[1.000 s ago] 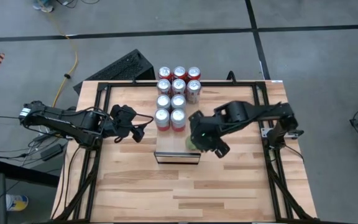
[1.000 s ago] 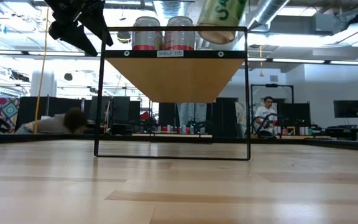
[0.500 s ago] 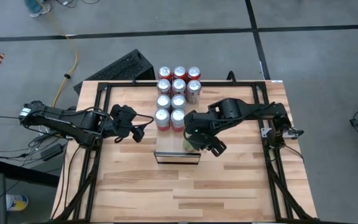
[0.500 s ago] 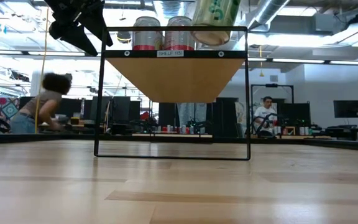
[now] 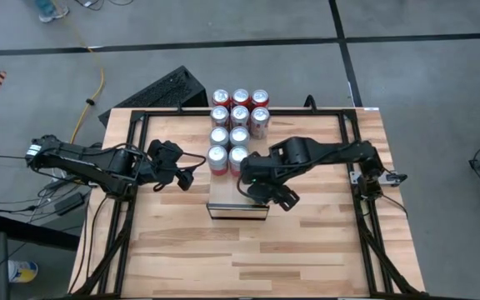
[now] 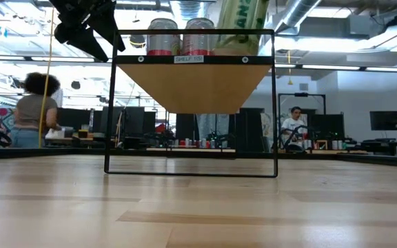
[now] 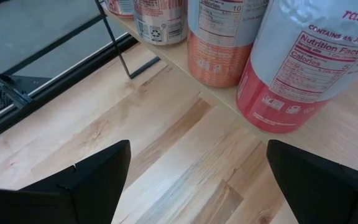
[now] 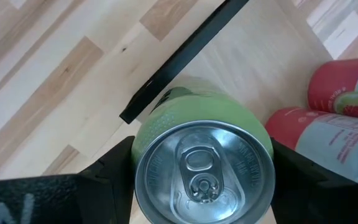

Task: Place canned beverage on shelf
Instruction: Put the green soda can on the shelf

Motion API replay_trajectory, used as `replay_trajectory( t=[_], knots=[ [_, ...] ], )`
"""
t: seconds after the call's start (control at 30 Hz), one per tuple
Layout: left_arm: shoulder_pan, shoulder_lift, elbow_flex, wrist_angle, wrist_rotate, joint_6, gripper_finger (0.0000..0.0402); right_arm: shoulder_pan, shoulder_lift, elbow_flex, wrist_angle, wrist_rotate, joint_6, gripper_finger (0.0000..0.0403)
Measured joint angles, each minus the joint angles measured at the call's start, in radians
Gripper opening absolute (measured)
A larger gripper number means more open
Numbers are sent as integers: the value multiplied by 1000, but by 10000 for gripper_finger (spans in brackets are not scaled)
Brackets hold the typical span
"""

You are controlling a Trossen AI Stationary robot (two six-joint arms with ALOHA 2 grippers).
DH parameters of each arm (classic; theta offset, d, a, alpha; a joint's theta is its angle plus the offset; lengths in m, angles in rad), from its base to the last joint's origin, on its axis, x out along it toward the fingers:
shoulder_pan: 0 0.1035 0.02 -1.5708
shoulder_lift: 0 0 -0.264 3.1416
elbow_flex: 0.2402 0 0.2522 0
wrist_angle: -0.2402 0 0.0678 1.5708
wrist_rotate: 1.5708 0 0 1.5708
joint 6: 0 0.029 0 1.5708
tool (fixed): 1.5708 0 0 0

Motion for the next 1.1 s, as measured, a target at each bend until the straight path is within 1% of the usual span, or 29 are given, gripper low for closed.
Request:
replay_trajectory(
  t=[0.17, 0.3, 0.4, 0.57, 0.77, 1.1],
  knots=[
    [0, 0, 0, 0, -1, 1, 363, -5, 0, 0, -2, 0, 11, 263],
    [0, 0, 0, 0, -2, 1, 363, -6, 0, 0, -2, 0, 24, 294],
    [0, 0, 0, 0, -3, 0, 363, -7, 0, 0, -2, 0, 38, 305],
    [0, 0, 0, 0, -5, 1, 363, -11, 0, 0, 2, 0, 62, 309],
    [0, 0, 0, 0, -4, 1, 363, -11, 0, 0, 47, 21, 62, 310],
    [0, 0, 0, 1, -4, 4, 363, -11, 0, 0, 47, 16, 104, 312]
  ],
)
